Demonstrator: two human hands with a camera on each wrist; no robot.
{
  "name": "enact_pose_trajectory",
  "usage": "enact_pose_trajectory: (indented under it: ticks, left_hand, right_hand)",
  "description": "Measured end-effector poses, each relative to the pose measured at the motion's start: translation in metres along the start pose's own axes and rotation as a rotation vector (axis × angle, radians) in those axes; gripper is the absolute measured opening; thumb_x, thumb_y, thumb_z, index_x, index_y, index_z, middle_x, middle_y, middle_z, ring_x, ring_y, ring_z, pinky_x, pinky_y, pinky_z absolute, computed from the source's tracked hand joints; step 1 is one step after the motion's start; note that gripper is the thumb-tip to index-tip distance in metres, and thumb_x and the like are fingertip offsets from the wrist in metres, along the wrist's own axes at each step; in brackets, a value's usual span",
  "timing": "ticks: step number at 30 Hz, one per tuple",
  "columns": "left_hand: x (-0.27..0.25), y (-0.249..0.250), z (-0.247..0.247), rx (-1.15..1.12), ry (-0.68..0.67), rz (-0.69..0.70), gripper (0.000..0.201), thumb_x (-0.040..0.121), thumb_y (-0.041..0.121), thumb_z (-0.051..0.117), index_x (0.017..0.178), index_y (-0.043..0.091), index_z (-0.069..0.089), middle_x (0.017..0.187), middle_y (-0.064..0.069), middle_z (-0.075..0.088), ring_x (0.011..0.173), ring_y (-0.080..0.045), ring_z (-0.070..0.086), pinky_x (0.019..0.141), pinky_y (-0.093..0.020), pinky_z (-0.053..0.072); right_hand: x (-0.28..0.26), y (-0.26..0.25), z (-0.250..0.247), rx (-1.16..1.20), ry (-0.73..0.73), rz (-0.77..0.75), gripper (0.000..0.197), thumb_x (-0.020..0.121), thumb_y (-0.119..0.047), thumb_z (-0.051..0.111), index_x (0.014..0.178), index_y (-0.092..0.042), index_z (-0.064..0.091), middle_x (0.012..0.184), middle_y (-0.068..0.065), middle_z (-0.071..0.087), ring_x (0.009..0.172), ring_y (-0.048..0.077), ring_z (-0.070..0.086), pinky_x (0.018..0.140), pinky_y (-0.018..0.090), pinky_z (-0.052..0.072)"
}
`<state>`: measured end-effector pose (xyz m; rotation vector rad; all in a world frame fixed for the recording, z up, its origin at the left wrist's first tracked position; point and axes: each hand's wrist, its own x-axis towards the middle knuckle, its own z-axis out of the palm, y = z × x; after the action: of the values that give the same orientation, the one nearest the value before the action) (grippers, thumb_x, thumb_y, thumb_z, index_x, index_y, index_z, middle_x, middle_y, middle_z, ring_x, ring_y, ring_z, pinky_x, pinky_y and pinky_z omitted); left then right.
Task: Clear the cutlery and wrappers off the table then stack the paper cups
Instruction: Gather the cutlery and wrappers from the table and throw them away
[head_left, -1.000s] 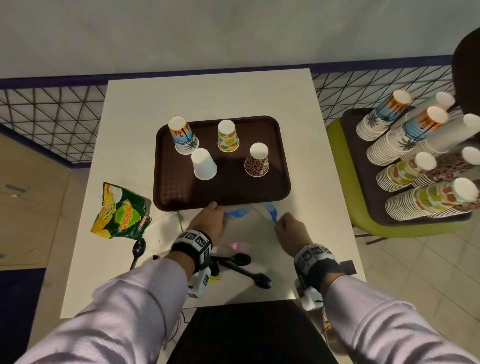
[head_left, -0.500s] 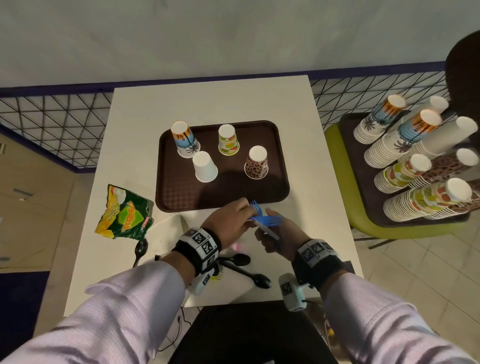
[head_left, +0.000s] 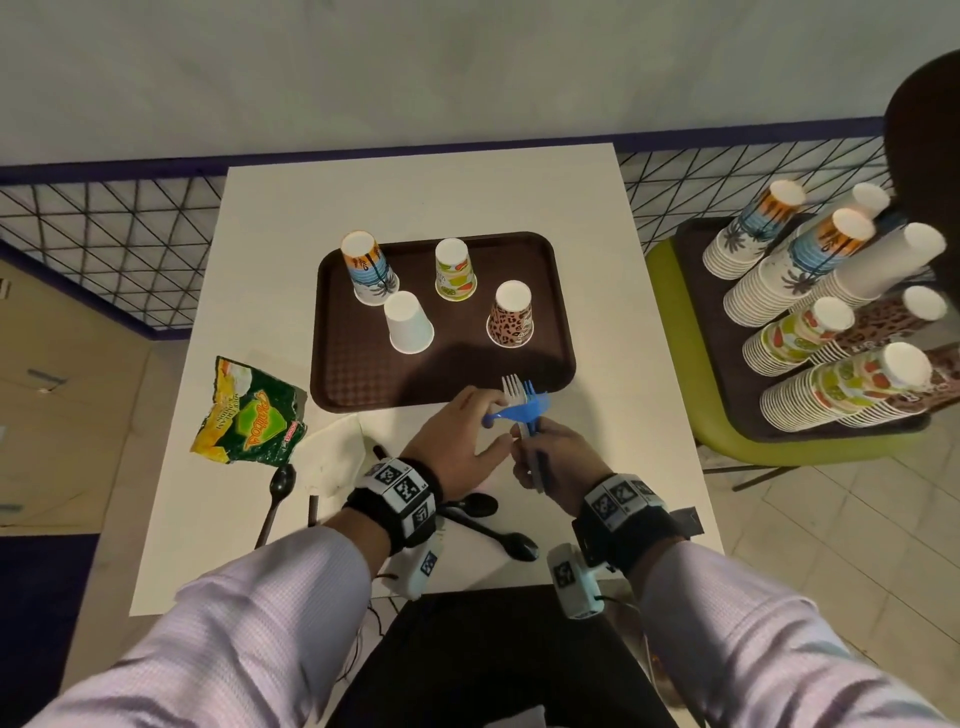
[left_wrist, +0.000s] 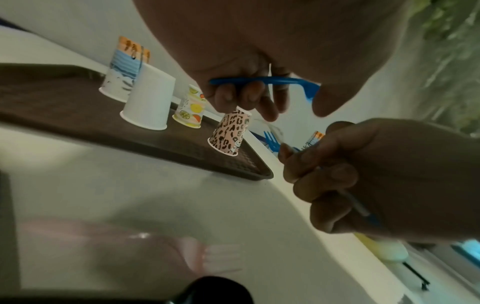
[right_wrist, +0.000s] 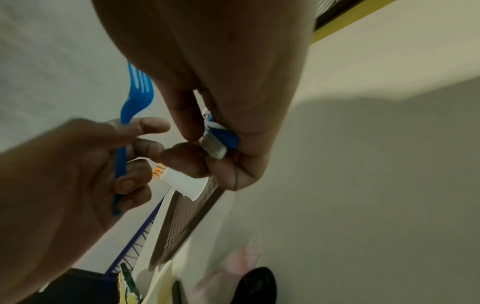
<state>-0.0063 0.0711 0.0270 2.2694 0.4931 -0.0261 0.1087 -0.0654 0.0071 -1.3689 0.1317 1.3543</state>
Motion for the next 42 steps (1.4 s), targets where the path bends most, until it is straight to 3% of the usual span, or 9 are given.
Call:
enact_pose_trajectory:
  ticks: [3,8,15,23,30,33,36,39,42]
  left_hand:
    - [-0.002,0.0,0.005,-0.091,0.088,-0.061,0.028,0.1,0.031,0.047,0.125,0.02,0.056,0.111,0.004,0.055,0.096,-0.013,0.059,0.089,-0.041,0.053]
    - [0.0,0.004,0.014,-0.08,0.162,-0.131,0.024,0.105,0.02,0.044,0.116,0.013,0.064,0.108,0.0,0.054,0.094,-0.019,0.061,0.09,-0.039,0.052]
    - [0.001,0.009,0.022,-0.061,0.31,-0.232,0.026,0.097,0.018,0.062,0.121,0.014,0.072,0.096,0.003,0.051,0.08,-0.01,0.053,0.08,-0.019,0.04]
    - [0.003,0.015,0.024,0.047,0.135,-0.251,0.027,0.1,0.036,0.056,0.12,0.025,0.07,0.094,0.003,0.054,0.086,-0.017,0.061,0.083,-0.036,0.054]
    - [0.009,0.02,0.024,0.161,-0.06,-0.222,0.031,0.1,0.033,0.053,0.127,0.019,0.058,0.114,-0.006,0.055,0.094,-0.021,0.062,0.082,-0.032,0.049]
    - [0.011,0.019,0.026,0.134,-0.135,-0.233,0.033,0.1,0.032,0.049,0.128,0.015,0.056,0.116,-0.008,0.053,0.096,-0.023,0.062,0.092,-0.041,0.053]
    - [0.015,0.016,0.021,0.167,-0.137,-0.228,0.035,0.101,0.036,0.039,0.116,0.014,0.062,0.109,-0.007,0.055,0.094,-0.023,0.059,0.085,-0.038,0.05]
    - [0.022,0.011,0.011,0.119,-0.002,-0.317,0.04,0.104,0.039,0.04,0.1,0.011,0.069,0.097,-0.007,0.056,0.085,-0.022,0.057,0.078,-0.035,0.043]
    - [0.03,0.004,0.0,-0.091,0.189,-0.405,0.038,0.1,0.046,0.053,0.119,0.016,0.066,0.106,-0.002,0.067,0.093,-0.018,0.064,0.082,-0.031,0.049]
  right_hand:
    - [-0.003,-0.001,0.004,-0.036,0.035,0.016,0.021,0.09,0.007,0.037,0.097,-0.007,0.05,0.065,0.009,0.046,0.049,0.019,0.037,0.052,0.03,0.03]
    - [-0.004,-0.001,0.012,-0.007,0.07,0.031,0.011,0.095,-0.013,0.042,0.095,-0.012,0.053,0.06,0.001,0.036,0.054,0.016,0.023,0.055,0.03,0.027]
    - [-0.007,-0.002,0.022,-0.006,0.083,-0.023,0.023,0.104,-0.024,0.041,0.106,-0.007,0.056,0.066,0.004,0.035,0.054,0.017,0.028,0.055,0.03,0.031]
    - [-0.008,-0.003,0.029,-0.02,0.032,-0.1,0.032,0.108,-0.023,0.036,0.116,-0.005,0.062,0.093,0.013,0.064,0.079,0.026,0.061,0.075,0.041,0.055]
    - [-0.007,-0.003,0.03,-0.062,0.075,-0.088,0.028,0.109,-0.025,0.038,0.108,-0.013,0.062,0.088,0.009,0.063,0.072,0.021,0.062,0.069,0.04,0.059]
    - [-0.007,-0.004,0.029,-0.119,0.119,-0.073,0.026,0.108,-0.027,0.042,0.104,-0.012,0.062,0.08,0.007,0.063,0.064,0.02,0.061,0.056,0.033,0.053]
    - [-0.004,-0.003,0.025,-0.125,0.097,-0.043,0.025,0.108,-0.026,0.039,0.103,-0.008,0.055,0.068,0.006,0.05,0.052,0.017,0.043,0.05,0.029,0.039]
    - [-0.005,-0.006,0.022,-0.124,0.077,-0.006,0.026,0.108,-0.024,0.035,0.097,-0.01,0.054,0.064,0.001,0.038,0.051,0.014,0.027,0.051,0.028,0.025]
    - [-0.008,-0.011,0.021,-0.224,0.049,0.018,0.028,0.105,-0.025,0.036,0.102,-0.009,0.059,0.064,0.0,0.038,0.05,0.013,0.026,0.051,0.028,0.024]
